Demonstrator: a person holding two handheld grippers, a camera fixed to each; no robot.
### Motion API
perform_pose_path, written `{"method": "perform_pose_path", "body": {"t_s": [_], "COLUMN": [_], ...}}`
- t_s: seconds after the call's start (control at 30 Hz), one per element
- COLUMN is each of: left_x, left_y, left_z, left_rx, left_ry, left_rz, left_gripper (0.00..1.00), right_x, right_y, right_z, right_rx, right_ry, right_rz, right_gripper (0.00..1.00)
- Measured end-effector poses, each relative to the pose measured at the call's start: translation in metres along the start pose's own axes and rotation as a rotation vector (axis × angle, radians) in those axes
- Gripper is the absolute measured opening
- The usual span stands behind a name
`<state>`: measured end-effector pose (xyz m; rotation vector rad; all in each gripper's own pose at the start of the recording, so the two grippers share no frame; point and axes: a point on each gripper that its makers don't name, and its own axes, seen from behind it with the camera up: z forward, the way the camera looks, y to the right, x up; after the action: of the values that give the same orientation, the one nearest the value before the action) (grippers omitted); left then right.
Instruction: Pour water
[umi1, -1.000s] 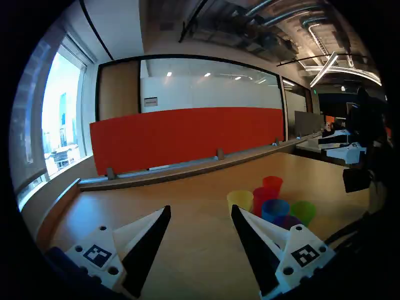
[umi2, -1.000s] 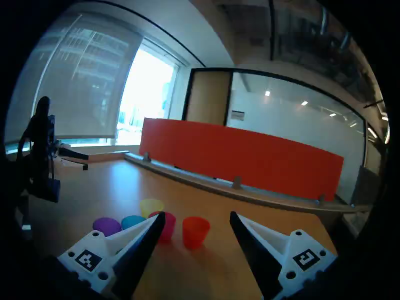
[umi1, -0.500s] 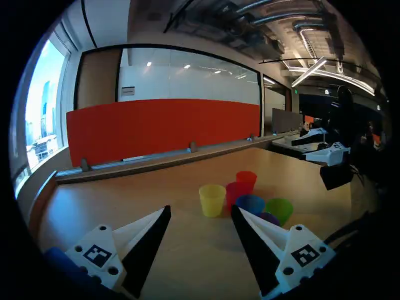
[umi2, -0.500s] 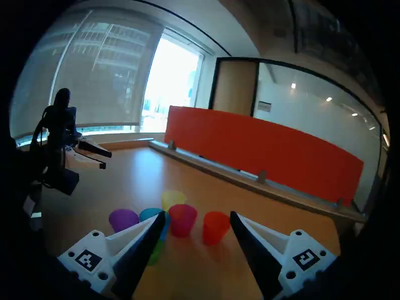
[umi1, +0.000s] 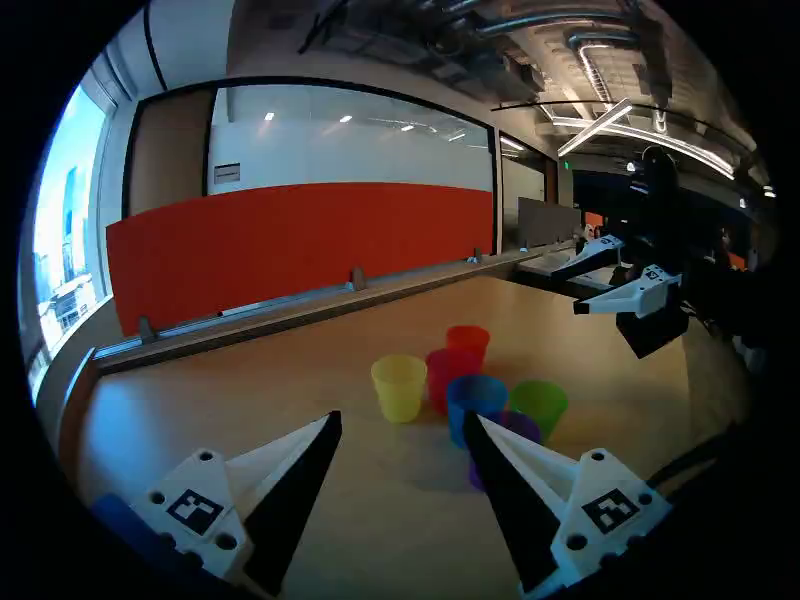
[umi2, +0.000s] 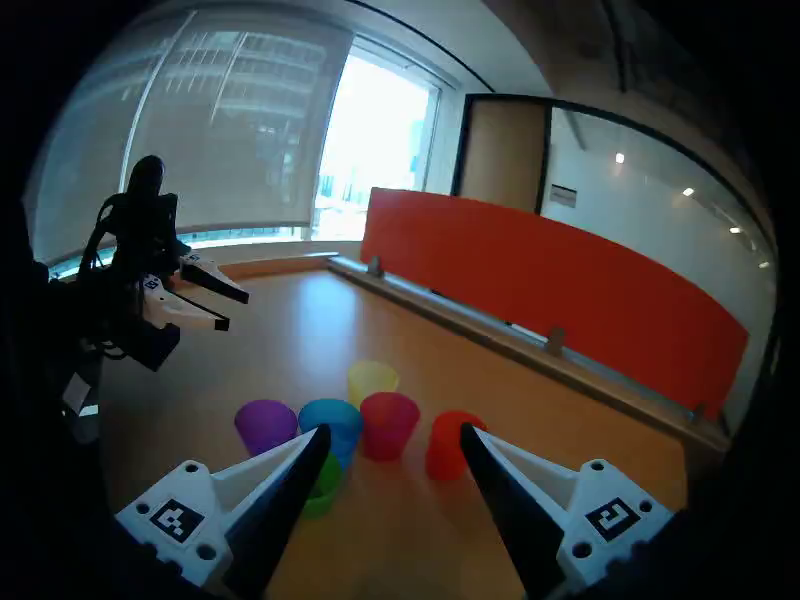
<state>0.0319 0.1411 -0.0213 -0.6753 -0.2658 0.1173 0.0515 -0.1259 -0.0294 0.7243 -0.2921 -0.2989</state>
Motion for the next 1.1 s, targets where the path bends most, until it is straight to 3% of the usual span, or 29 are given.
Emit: {"method": "perform_pose_path", "body": {"t_s": [0.47, 0.77, 1.1], "left_x": [-0.006, -0.012, -0.021], "left_y": [0.013, 0.013, 0.015], "left_z": [0.007, 0.010, 0.015], "left_rx": [-0.055, -0.071, -0.080], "left_ry": [-0.034, -0.049, -0.068], "left_rz": [0.019, -0.005, 0.000], "left_gripper": [0.89, 0.90, 0.90], "right_x": [-0.007, -0.027, -0.047], "right_y": [-0.016, -0.033, -0.049], "right_z": [0.009, 0.014, 0.022], "right_rx": [0.065, 0.123, 0.164], "right_ry": [-0.047, -0.091, -0.122], "right_rz": [-0.048, -0.032, -0.011], "right_gripper": [1.00, 1.00, 1.00]}}
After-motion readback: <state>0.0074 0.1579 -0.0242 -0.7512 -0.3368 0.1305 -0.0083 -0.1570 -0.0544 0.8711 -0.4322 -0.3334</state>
